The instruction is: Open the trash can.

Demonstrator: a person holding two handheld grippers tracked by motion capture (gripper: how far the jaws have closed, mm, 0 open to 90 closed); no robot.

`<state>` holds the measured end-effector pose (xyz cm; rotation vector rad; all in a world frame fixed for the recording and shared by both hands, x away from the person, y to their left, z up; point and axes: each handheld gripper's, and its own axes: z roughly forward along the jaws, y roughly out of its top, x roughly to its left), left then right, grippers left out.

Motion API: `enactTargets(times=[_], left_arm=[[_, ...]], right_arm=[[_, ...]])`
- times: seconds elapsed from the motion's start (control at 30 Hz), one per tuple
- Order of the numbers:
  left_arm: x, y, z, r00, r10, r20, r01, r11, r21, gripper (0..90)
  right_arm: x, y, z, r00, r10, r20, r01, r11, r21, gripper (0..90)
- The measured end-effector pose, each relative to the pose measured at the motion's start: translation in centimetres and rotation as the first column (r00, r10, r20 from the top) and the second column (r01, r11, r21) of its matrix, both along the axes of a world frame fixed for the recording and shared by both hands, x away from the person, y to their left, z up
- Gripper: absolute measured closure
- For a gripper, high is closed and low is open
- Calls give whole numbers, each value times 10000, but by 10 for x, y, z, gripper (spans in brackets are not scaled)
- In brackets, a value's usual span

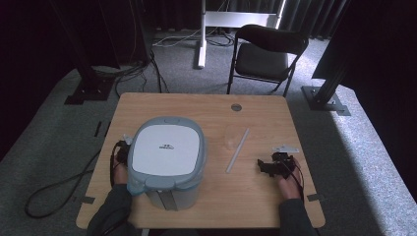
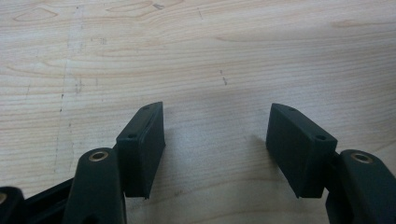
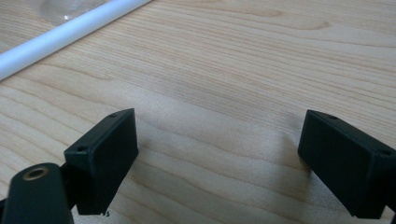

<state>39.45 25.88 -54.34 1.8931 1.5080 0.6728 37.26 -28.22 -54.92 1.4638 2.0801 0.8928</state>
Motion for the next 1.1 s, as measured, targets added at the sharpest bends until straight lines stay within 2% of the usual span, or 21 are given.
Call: enactTargets(times=[0.97, 1.0, 1.1], left_arm=[[-1, -2, 0, 10000, 5, -10, -5, 10000, -11, 367], [0, -2, 0, 10000, 3, -14, -3, 10000, -6, 365], [0, -2, 0, 10000, 16, -14, -16, 10000, -21, 363]], right_arm=[[-1, 2, 1, 9999, 107, 1, -107, 9999, -9, 138], [-1, 1, 2, 9999, 130, -16, -130, 9999, -17, 206], [-1, -1, 4, 9999, 92, -90, -92, 10000, -12, 235]])
